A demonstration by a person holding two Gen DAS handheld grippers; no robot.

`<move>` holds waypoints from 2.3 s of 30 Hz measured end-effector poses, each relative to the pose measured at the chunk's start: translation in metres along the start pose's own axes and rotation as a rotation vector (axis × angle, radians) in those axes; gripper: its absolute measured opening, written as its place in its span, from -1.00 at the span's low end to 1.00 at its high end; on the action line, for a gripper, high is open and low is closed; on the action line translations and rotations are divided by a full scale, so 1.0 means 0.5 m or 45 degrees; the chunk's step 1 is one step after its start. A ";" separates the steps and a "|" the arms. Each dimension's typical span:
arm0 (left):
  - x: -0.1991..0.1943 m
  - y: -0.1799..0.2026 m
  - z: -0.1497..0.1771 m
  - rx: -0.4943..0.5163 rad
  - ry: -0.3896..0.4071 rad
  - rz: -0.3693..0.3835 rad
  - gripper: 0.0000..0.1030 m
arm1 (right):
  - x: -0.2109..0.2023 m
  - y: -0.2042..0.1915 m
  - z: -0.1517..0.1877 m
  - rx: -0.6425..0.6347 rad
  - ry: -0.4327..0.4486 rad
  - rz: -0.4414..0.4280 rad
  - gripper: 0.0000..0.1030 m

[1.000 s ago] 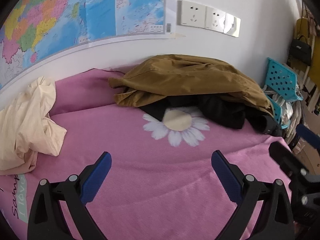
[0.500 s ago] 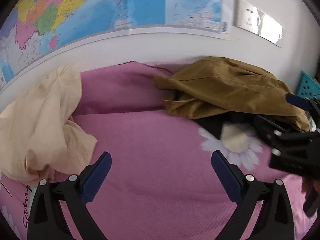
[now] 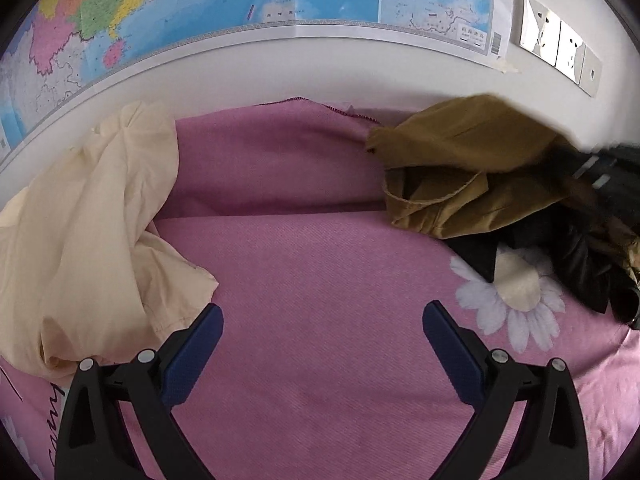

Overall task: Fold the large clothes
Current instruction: 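Reach the right tool to the brown shirt and close on its fabric, then lift the brown shirt with the right tool while the left tool grasps it too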

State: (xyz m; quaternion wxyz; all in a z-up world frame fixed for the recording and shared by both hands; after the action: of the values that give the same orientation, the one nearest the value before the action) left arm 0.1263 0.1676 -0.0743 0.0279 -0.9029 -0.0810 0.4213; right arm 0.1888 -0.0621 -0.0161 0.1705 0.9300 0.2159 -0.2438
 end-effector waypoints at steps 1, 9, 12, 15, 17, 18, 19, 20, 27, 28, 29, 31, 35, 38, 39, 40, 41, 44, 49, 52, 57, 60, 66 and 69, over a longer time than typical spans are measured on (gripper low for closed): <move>0.002 -0.001 0.000 0.006 0.000 0.000 0.88 | -0.010 0.011 -0.010 0.033 0.009 -0.004 -0.91; 0.018 0.004 -0.003 0.028 -0.006 -0.008 0.88 | 0.069 -0.052 -0.021 -0.268 -0.077 0.132 0.36; 0.021 0.005 0.003 0.029 -0.018 0.012 0.88 | 0.113 -0.069 -0.021 -0.273 -0.132 0.121 -0.02; 0.031 0.007 0.003 0.036 -0.029 0.063 0.88 | 0.099 -0.049 -0.039 -0.185 -0.127 0.060 -0.90; 0.032 0.016 0.001 0.044 -0.017 0.145 0.88 | 0.060 -0.024 -0.060 -0.126 -0.059 0.044 -0.95; 0.032 0.019 0.001 0.046 -0.013 0.169 0.88 | 0.021 0.004 -0.080 -0.050 -0.012 0.017 -0.95; 0.031 0.024 -0.005 0.044 0.003 0.214 0.88 | -0.005 0.026 -0.093 0.012 0.018 0.005 -0.95; 0.030 0.030 -0.010 0.043 0.020 0.253 0.88 | -0.038 0.055 -0.108 0.087 0.057 -0.013 -0.95; 0.000 0.111 -0.070 0.161 0.223 0.486 0.88 | -0.198 0.227 -0.130 0.396 0.212 -0.103 -0.95; -0.002 0.122 -0.078 0.178 0.244 0.506 0.88 | -0.210 0.245 -0.130 0.428 0.231 -0.112 -0.95; -0.005 0.133 -0.086 0.180 0.264 0.545 0.88 | -0.202 0.259 -0.131 0.448 0.243 -0.117 -0.95; -0.022 0.150 -0.096 0.151 0.304 0.635 0.88 | -0.223 0.289 -0.128 0.496 0.275 -0.128 -0.95; -0.060 0.197 -0.139 0.121 0.424 0.834 0.70 | -0.256 0.337 -0.120 0.554 0.308 -0.150 -0.95; -0.071 0.272 -0.166 0.188 0.454 0.891 0.09 | -0.287 0.368 -0.112 0.568 0.327 -0.157 -0.95; -0.066 0.295 -0.169 0.226 0.437 0.881 -0.10 | -0.294 0.375 -0.108 0.570 0.333 -0.156 -0.95; -0.059 0.309 -0.171 0.242 0.415 0.884 -0.65 | -0.301 0.383 -0.104 0.571 0.341 -0.147 -0.95; -0.045 0.328 -0.174 0.255 0.369 0.879 -0.92 | -0.306 0.391 -0.103 0.575 0.349 -0.139 -0.95; -0.028 0.337 -0.198 0.219 0.349 0.825 -0.97 | -0.337 0.433 -0.088 0.619 0.379 -0.113 -0.95; -0.133 0.346 -0.287 0.275 0.531 0.742 -0.98 | -0.465 0.502 -0.086 0.657 0.500 -0.037 -0.95; -0.236 0.374 -0.352 0.327 0.652 0.751 -0.98 | -0.589 0.510 -0.112 0.617 0.631 0.007 -0.95; -0.466 0.386 -0.427 0.366 0.906 0.742 -0.98 | -0.862 0.491 -0.158 0.554 0.915 0.019 -0.95; -0.585 0.342 -0.435 0.344 1.008 0.757 -0.98 | -1.001 0.455 -0.158 0.485 1.044 0.027 -0.95; -0.837 0.184 -0.371 0.260 1.229 0.658 -0.98 | -1.176 0.368 -0.105 0.423 1.190 -0.098 -0.95; -0.950 0.108 -0.292 0.254 1.305 0.580 -0.98 | -1.215 0.319 -0.063 0.408 1.197 -0.224 -0.95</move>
State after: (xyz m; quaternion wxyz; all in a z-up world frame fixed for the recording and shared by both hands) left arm -0.0553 0.0363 0.3726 0.0571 -0.9796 0.1798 -0.0695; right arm -0.2003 -0.3774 0.3640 -0.1113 0.9320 0.3066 0.1579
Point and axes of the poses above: each gripper's, at about its wrist camera, not at the fingertips, and x roughly the way its jaws point, y to its right, z to its underside, the point moved 6 cm from there along x, roughly the way its jaws point, and after that the axes turned 9 degrees about x, right-handed, at the moved point
